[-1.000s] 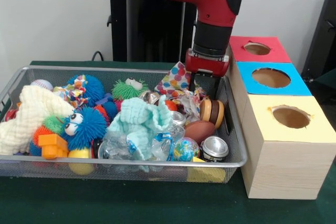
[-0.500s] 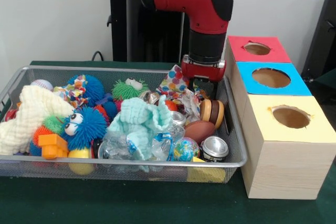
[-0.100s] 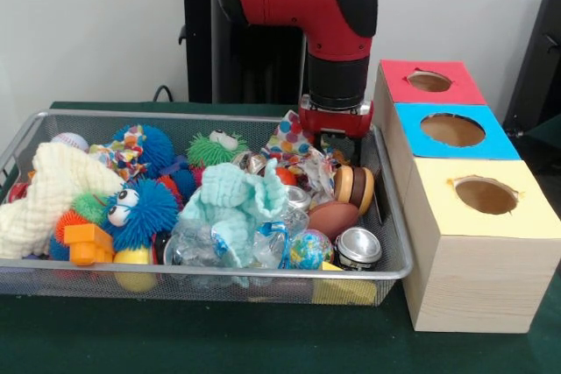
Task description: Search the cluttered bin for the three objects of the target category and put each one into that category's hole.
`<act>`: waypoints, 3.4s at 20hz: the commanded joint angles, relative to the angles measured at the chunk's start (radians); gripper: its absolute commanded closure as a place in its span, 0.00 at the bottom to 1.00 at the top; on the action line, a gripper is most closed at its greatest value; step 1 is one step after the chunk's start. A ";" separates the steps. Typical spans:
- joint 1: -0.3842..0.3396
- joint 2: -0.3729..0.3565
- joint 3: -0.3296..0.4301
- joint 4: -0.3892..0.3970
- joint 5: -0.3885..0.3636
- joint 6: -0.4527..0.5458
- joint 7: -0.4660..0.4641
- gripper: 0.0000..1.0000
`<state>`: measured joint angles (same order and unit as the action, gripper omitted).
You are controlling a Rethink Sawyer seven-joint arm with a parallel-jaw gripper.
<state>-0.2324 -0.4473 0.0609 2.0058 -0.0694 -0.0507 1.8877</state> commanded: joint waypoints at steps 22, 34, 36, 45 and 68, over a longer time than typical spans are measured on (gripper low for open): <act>0.188 0.121 -0.044 -0.143 0.012 0.092 0.107 1.00; 0.117 -0.118 -0.049 -0.046 -0.079 0.167 0.036 1.00; 0.101 -0.123 -0.026 -0.061 -0.078 0.188 0.032 1.00; 0.058 -0.100 0.003 -0.114 -0.127 0.186 0.001 1.00; -0.139 -0.127 0.096 -0.292 -0.367 0.471 -0.202 1.00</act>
<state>-0.2868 -0.5588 0.0429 1.8722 -0.3477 0.2542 1.8879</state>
